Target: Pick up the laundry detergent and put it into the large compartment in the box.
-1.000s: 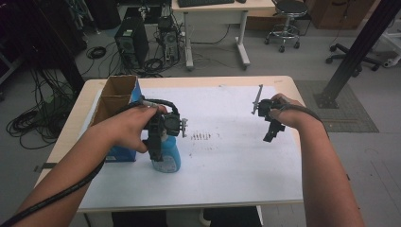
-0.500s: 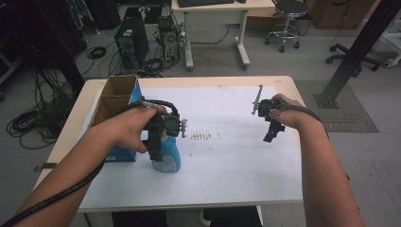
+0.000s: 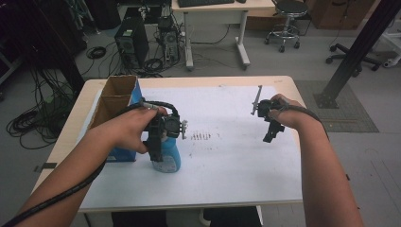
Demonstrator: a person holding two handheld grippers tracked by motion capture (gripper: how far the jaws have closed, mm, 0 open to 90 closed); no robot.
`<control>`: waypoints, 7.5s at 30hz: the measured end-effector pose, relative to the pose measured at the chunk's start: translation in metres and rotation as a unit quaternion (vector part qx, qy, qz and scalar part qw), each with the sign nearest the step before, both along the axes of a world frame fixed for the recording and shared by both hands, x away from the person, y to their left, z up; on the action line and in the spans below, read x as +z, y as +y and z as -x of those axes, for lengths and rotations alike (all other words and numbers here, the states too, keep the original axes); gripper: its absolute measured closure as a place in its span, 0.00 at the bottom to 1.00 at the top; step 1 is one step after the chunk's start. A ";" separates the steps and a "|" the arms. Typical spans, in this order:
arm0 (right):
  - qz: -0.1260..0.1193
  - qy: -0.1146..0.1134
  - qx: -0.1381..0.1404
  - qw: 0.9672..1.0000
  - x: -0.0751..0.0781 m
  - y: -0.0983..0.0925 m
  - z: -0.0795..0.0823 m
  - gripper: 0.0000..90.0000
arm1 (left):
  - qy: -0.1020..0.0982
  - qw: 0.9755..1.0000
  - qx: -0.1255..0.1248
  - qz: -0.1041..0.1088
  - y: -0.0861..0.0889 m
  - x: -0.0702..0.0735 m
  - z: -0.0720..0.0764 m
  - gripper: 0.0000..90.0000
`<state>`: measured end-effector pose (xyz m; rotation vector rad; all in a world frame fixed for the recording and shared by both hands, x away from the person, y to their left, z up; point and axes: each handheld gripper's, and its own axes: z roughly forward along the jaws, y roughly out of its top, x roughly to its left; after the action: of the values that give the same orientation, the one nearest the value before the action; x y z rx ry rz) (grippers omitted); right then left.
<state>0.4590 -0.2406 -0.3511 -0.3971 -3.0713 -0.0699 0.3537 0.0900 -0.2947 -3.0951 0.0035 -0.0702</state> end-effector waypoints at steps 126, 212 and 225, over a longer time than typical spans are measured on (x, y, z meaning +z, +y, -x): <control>-0.011 -0.001 0.004 1.000 -0.005 0.004 0.000 0.04 | 0.012 0.963 0.268 0.021 0.015 0.096 -0.008 0.42; -0.011 -0.010 0.039 0.999 0.001 0.026 0.004 0.04 | -0.026 0.713 0.700 0.044 0.162 0.191 -0.077 0.42; -0.012 -0.011 0.039 0.999 0.002 0.024 0.005 0.04 | -0.020 0.707 0.705 0.040 0.167 0.172 -0.083 0.42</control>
<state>0.4538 -0.2162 -0.3492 -0.2779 -3.1005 -0.1092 0.4367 0.2572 -0.1228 -2.2361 -2.2279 -0.0644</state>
